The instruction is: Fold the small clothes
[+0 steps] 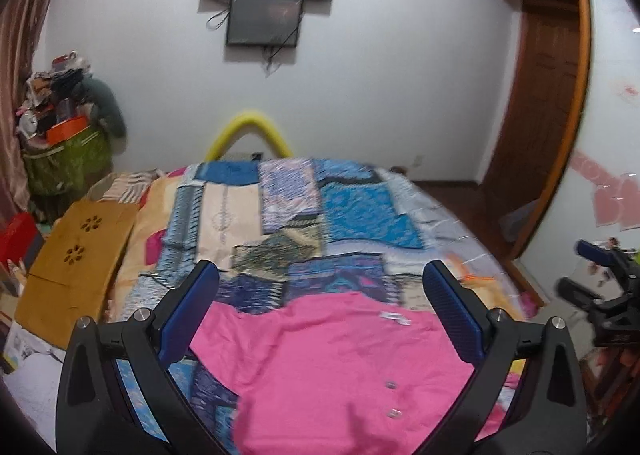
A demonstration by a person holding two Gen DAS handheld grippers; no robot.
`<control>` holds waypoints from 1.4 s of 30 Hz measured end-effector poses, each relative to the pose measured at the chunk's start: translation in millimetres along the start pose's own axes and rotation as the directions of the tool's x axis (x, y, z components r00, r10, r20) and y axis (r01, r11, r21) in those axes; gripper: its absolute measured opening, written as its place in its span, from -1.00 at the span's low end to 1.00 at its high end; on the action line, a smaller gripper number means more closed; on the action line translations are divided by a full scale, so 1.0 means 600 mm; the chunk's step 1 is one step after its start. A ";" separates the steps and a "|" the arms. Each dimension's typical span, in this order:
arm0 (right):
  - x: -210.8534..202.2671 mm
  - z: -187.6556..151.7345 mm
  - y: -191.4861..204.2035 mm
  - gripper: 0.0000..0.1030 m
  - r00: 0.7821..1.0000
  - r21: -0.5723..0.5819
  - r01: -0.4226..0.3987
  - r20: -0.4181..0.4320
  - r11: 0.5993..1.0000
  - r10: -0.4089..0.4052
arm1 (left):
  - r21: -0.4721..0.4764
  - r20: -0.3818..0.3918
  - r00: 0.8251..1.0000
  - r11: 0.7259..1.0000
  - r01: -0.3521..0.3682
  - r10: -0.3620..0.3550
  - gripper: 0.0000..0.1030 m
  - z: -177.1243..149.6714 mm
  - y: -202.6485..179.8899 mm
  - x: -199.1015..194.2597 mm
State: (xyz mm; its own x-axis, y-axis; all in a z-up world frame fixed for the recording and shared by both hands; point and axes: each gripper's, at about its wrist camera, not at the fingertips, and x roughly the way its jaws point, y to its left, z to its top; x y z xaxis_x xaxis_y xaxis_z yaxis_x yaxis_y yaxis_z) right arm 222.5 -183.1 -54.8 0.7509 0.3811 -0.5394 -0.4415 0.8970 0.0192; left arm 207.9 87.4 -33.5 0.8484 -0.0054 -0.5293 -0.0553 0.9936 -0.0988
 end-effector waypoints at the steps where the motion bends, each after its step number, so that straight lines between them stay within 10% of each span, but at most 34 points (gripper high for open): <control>1: 0.013 -0.001 -0.007 0.99 1.000 0.006 -0.006 -0.016 1.000 0.006 | 0.008 -0.020 0.999 1.000 -0.027 0.027 1.00 0.004 0.009 0.022; 11: 0.155 -0.034 -0.070 0.95 0.961 0.042 -0.059 -0.266 0.997 0.068 | 0.127 -0.266 0.955 0.987 -0.098 0.129 1.00 -0.014 0.064 0.227; 26: 0.313 -0.160 -0.135 0.69 0.805 0.222 -0.132 -0.545 0.966 0.235 | 0.180 -0.541 0.837 0.983 0.017 0.085 0.98 -0.127 0.036 0.407; 31: 0.335 -0.193 -0.139 0.54 0.759 0.294 -0.160 -0.574 0.942 0.308 | 0.177 -0.571 0.818 0.983 0.039 0.071 0.58 -0.139 0.028 0.432; 42: 0.324 -0.198 -0.126 -0.25 0.792 0.360 -0.204 -0.485 0.910 0.370 | 0.094 -0.597 0.802 0.989 0.116 -0.037 -0.32 -0.142 0.017 0.428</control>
State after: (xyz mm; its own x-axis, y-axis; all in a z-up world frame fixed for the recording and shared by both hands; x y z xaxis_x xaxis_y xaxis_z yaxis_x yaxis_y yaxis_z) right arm 343.7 -203.7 -261.2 0.1935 0.5250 -0.8288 -0.3781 0.8195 0.4308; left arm 380.2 86.5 -242.2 0.3680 -0.1086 -0.9235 0.0927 0.9925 -0.0798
